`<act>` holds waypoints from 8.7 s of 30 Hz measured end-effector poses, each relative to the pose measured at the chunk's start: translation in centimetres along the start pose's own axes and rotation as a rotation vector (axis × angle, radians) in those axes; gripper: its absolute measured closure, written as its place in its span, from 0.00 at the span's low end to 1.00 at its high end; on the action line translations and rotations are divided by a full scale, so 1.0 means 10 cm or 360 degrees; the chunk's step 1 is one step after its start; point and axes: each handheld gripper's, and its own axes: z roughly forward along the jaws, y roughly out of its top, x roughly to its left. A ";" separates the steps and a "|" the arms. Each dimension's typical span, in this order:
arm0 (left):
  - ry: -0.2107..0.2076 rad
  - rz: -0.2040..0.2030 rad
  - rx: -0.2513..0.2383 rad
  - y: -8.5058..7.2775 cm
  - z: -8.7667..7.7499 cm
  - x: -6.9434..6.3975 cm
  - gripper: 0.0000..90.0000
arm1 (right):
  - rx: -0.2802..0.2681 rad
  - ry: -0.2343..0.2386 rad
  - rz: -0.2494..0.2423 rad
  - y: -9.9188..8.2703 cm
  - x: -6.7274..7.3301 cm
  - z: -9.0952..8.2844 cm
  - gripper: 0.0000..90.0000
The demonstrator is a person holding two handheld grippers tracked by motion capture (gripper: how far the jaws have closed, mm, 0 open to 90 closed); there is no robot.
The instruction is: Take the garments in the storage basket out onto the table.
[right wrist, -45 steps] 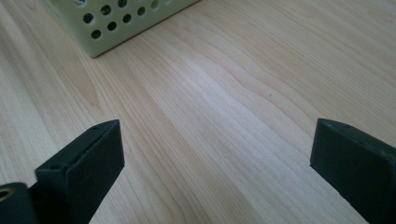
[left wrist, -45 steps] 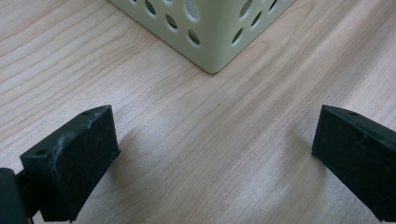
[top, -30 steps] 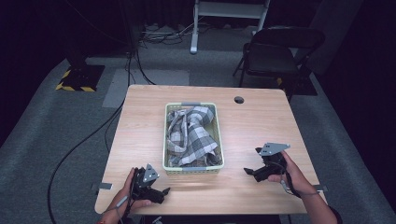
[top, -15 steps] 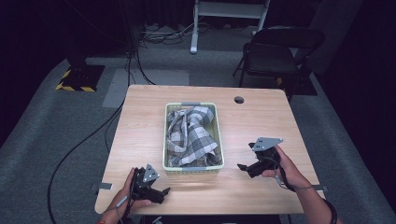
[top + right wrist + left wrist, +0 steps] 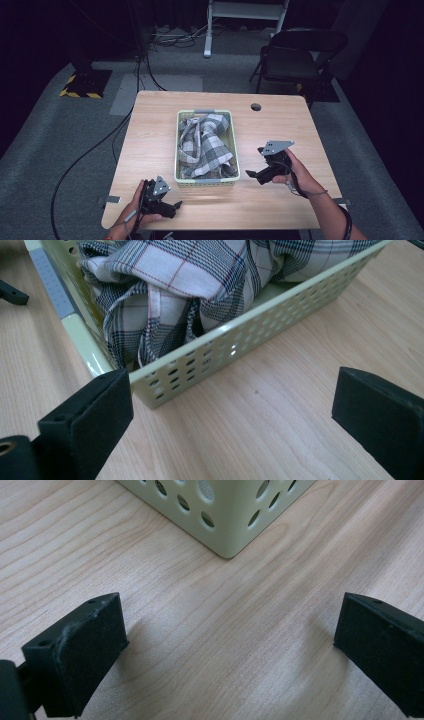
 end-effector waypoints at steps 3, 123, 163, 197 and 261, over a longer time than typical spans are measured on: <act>-0.0001 0.0000 0.0001 0.00 0.00 0.00 0.00 | -0.0003 0.0015 -0.0005 0.06 0.02 0.03 0.03; -0.0005 0.0009 0.0001 0.00 0.00 0.00 0.00 | 0.0429 -0.0192 0.0593 1.26 0.09 1.68 0.29; -0.0011 0.0011 -0.0001 0.00 0.00 0.00 0.00 | 0.0243 -0.0131 0.0591 1.19 0.05 1.48 0.73; -0.0012 0.0012 0.0000 0.00 -0.01 0.00 0.00 | -0.0005 -0.0034 0.0618 1.43 0.10 0.89 0.73; -0.0013 0.0012 -0.0001 0.00 0.00 0.00 0.00 | -0.0190 -0.0162 0.0703 1.02 -0.50 -0.47 0.73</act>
